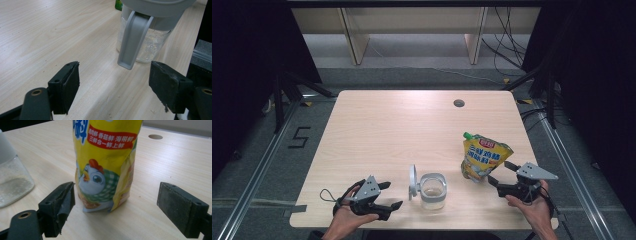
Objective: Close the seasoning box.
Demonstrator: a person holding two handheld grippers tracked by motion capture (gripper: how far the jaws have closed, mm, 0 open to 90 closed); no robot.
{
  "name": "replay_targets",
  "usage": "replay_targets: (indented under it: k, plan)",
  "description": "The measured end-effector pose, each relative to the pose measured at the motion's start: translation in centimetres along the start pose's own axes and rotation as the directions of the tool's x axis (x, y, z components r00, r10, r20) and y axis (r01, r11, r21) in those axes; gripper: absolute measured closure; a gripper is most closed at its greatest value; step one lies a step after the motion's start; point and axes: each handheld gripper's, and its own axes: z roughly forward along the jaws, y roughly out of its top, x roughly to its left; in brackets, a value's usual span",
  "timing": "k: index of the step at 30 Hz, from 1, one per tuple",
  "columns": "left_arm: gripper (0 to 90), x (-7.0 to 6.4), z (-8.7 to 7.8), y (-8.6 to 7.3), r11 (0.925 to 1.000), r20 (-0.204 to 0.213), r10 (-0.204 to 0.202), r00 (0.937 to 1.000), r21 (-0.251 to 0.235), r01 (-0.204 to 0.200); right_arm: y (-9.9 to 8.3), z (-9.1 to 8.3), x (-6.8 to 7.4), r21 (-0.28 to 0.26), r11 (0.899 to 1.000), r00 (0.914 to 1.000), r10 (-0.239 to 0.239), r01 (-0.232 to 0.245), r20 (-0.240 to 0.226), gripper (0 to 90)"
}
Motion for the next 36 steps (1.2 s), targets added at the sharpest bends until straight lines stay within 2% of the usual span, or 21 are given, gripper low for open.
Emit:
replay_targets:
  k: [1, 2, 3, 8, 9, 10, 11, 15, 16, 17, 18, 20, 21, 23, 25, 26, 27, 28, 32, 35, 36]
  plan:
    - [24.3, 0.1, 0.0, 0.0, 0.9999, 0.004, 0.010, 0.9999, -0.006, -0.010, 0.0, 0.2, -0.2, -0.006, 1.000, 0.9996, -0.028, 0.028, 0.006, 15.8]
    - [24.3, 0.2, 0.0, 0.0, 0.9998, 0.003, 0.019, 0.9998, 0.007, -0.019, 0.1, 0.3, -0.1, -0.004, 1.000, 0.9999, -0.013, 0.013, -0.003, 15.7]
    - [24.3, 0.0, 0.0, -0.1, 0.9998, -0.006, -0.017, 0.9998, 0.008, 0.017, 0.1, 0.5, -0.1, -0.001, 1.000, 0.9996, -0.028, 0.028, 0.009, 15.7]
    - [24.3, -0.1, 0.1, -0.1, 0.9999, 0.005, -0.013, 0.9999, 0.005, 0.013, 0.2, 1.4, -0.2, -0.012, 0.999, 0.9987, -0.052, 0.052, 0.002, 15.7]
    - [24.3, -0.1, 0.1, -0.1, 0.9998, -0.005, -0.009, 0.9999, 0.015, 0.009, 0.3, 1.5, 0.1, -0.011, 1.000, 0.9997, -0.024, 0.024, -0.007, 15.6]
    - [24.3, -0.1, 0.1, -0.1, 0.9999, 0.004, -0.012, 0.9999, 0.012, 0.012, 0.3, 1.9, -0.3, -0.029, 0.997, 0.9971, -0.076, 0.076, -0.005, 15.5]
    - [24.3, -0.1, 0.1, -0.1, 0.9998, 0.004, -0.014, 0.9999, 0.011, 0.014, 0.3, 2.0, 0.0, -0.021, 0.999, 0.9991, -0.040, 0.040, -0.012, 15.6]
    - [24.4, -0.1, 0.0, -0.1, 0.9999, -0.003, 0.001, 1.0000, 0.016, -0.001, 0.3, 2.8, 0.0, -0.041, 0.997, 0.9972, -0.061, 0.059, -0.043, 15.5]
    - [24.4, -0.2, 0.1, -0.1, 0.9999, 0.002, -0.013, 0.9999, 0.005, 0.013, 0.4, 3.0, -0.3, -0.070, 0.991, 0.9929, -0.113, 0.110, -0.037, 15.7]
    - [24.4, -0.2, 0.0, -0.1, 0.9999, 0.002, -0.009, 1.0000, 0.008, 0.009, 0.3, 3.1, -0.1, -0.051, 0.997, 0.9962, -0.062, 0.059, -0.060, 15.6]
    - [24.4, -0.2, 0.1, -0.1, 1.0000, 0.003, -0.007, 1.0000, 0.004, 0.007, 0.4, 3.4, -0.3, -0.083, 0.993, 0.9945, -0.086, 0.081, -0.061, 15.6]
    - [24.4, -0.2, 0.1, -0.1, 1.0000, 0.004, 0.000, 1.0000, 0.004, 0.000, 0.4, 3.7, -0.3, -0.095, 0.993, 0.9944, -0.079, 0.072, -0.070, 15.6]
    - [24.5, -0.2, 0.1, -0.1, 1.0000, 0.004, -0.002, 1.0000, 0.004, 0.002, 0.5, 3.9, -0.6, -0.112, 0.988, 0.9917, -0.111, 0.104, -0.065, 15.6]
    - [24.5, -0.2, 0.0, -0.1, 0.9999, 0.004, 0.001, 1.0000, 0.011, -0.001, 0.4, 4.1, -0.4, -0.121, 0.991, 0.9937, -0.067, 0.056, -0.089, 15.6]
    - [24.5, -0.2, 0.1, -0.1, 1.0000, 0.004, 0.000, 1.0000, 0.008, 0.000, 0.5, 4.5, -0.6, -0.147, 0.986, 0.9919, -0.089, 0.075, -0.091, 15.7]
    - [24.5, -0.2, 0.1, -0.1, 0.9999, 0.004, 0.005, 1.0000, 0.010, -0.005, 0.4, 4.6, -0.4, -0.141, 0.989, 0.9938, -0.060, 0.046, -0.094, 15.7]
    - [24.5, -0.3, 0.1, -0.1, 0.9999, 0.005, -0.005, 1.0000, 0.009, 0.005, 0.4, 4.7, -0.6, -0.138, 0.987, 0.9902, -0.096, 0.082, -0.101, 15.9]
    - [24.5, -0.3, 0.1, -0.1, 0.9999, 0.005, -0.005, 1.0000, 0.009, 0.005, 0.4, 4.8, -0.4, -0.139, 0.989, 0.9928, -0.068, 0.054, -0.098, 16.0]
    - [24.5, -0.3, 0.2, -0.1, 0.9999, 0.013, -0.013, 0.9998, 0.000, 0.013, 0.5, 5.1, -0.7, -0.164, 0.984, 0.9922, -0.087, 0.072, -0.089, 15.9]
    - [24.5, -0.1, 0.0, -0.1, 0.9992, 0.009, 0.026, 0.9996, 0.029, -0.026, 0.5, 5.2, -0.9, -0.180, 0.981, 0.9903, -0.093, 0.074, -0.103, 15.9]
    - [24.5, -0.2, 0.1, -0.1, 0.9998, 0.012, 0.005, 0.9999, 0.018, -0.005, 0.5, 5.2, -0.8, -0.176, 0.982, 0.9902, -0.090, 0.070, -0.107, 16.0]
